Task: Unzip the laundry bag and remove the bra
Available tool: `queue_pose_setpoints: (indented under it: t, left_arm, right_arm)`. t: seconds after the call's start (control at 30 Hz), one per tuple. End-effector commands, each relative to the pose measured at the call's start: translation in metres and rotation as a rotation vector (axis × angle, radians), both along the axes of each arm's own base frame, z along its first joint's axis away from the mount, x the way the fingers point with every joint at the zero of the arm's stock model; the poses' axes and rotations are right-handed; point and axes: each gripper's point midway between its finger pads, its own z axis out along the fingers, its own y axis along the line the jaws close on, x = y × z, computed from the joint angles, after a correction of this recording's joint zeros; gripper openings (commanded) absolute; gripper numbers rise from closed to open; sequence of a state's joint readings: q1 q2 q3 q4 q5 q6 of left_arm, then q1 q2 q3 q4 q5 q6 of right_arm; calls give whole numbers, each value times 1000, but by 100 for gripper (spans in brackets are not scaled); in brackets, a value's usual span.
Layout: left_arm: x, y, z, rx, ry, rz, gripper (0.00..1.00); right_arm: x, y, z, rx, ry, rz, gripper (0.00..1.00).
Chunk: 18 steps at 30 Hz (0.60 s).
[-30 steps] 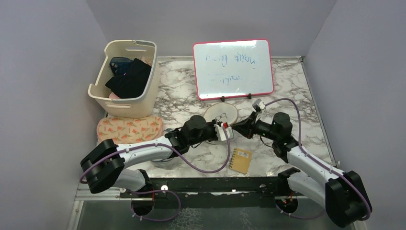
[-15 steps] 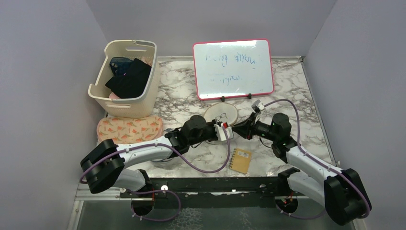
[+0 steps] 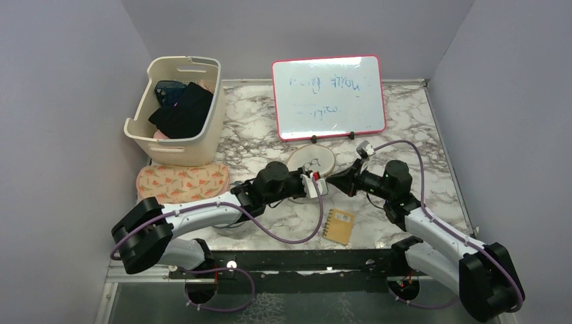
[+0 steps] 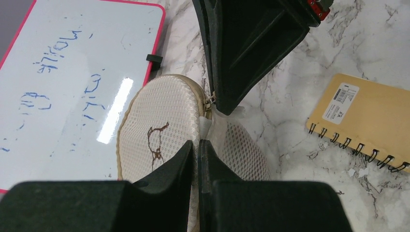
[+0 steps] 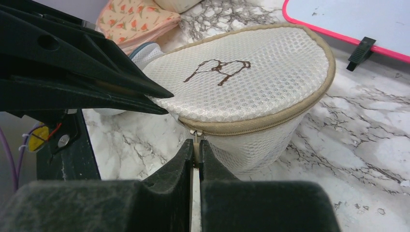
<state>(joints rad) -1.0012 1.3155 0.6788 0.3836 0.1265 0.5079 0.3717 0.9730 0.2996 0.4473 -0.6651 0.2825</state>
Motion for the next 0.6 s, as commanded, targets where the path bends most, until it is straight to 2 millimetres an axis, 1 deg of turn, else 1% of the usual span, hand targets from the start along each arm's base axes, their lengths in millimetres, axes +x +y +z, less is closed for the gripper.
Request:
queue_pose_setpoints:
  t: [0.0, 0.13, 0.27, 0.43, 0.57]
  left_arm:
    - [0, -3, 30, -61, -52, -23, 0]
    - [-1, 0, 30, -53, -61, -28, 0]
    - [-2, 1, 33, -53, -72, -32, 0]
    - [-3, 1, 35, -56, -74, -37, 0]
    - [-3, 4, 34, -48, -76, -33, 0]
  right_arm:
    - [13, -15, -2, -36, -12, -120, 1]
    - [23, -24, -3, -53, -9, -202, 1]
    - [40, -35, -6, -95, 21, -304, 1]
    - [56, -36, -9, -151, 49, -325, 1]
    - [67, -42, -10, -173, 65, -379, 1]
